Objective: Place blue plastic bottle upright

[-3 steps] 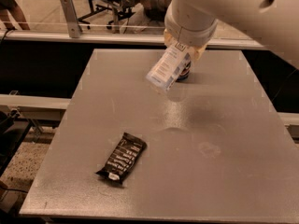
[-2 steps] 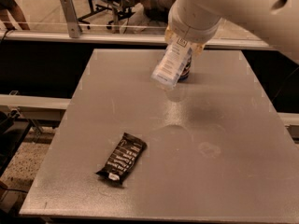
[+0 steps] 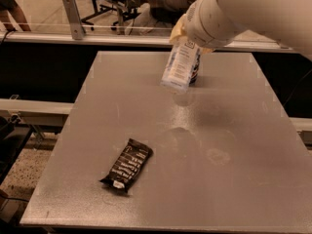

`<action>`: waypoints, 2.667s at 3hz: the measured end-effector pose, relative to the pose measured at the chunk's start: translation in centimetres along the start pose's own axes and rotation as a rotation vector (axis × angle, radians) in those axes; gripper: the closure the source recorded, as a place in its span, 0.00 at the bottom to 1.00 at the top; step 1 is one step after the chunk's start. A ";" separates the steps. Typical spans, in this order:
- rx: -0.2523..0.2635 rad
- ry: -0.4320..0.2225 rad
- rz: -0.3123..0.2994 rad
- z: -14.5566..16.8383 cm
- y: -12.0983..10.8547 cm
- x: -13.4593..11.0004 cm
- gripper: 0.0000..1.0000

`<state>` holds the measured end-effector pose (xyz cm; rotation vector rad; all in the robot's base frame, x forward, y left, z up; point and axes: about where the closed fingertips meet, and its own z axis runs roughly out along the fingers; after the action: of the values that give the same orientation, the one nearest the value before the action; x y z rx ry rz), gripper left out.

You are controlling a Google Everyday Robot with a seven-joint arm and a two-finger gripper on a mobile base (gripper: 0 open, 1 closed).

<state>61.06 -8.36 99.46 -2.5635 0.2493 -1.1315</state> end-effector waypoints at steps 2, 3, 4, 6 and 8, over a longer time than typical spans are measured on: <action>0.222 0.113 -0.164 -0.1 -0.9 -0.4 1.00; 0.240 0.187 -0.303 -0.4 -0.8 -0.3 1.00; 0.231 0.289 -0.478 -0.5 -0.6 -0.4 1.00; 0.249 0.439 -0.651 0.0 -1.0 -1.5 1.00; 0.272 0.500 -0.597 -0.4 -0.5 -3.3 1.00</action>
Offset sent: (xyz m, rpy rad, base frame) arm -0.0056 0.0091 -0.0032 -0.2032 -0.3804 0.4675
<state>58.55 -7.00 97.63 -2.1208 -0.5615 -1.8606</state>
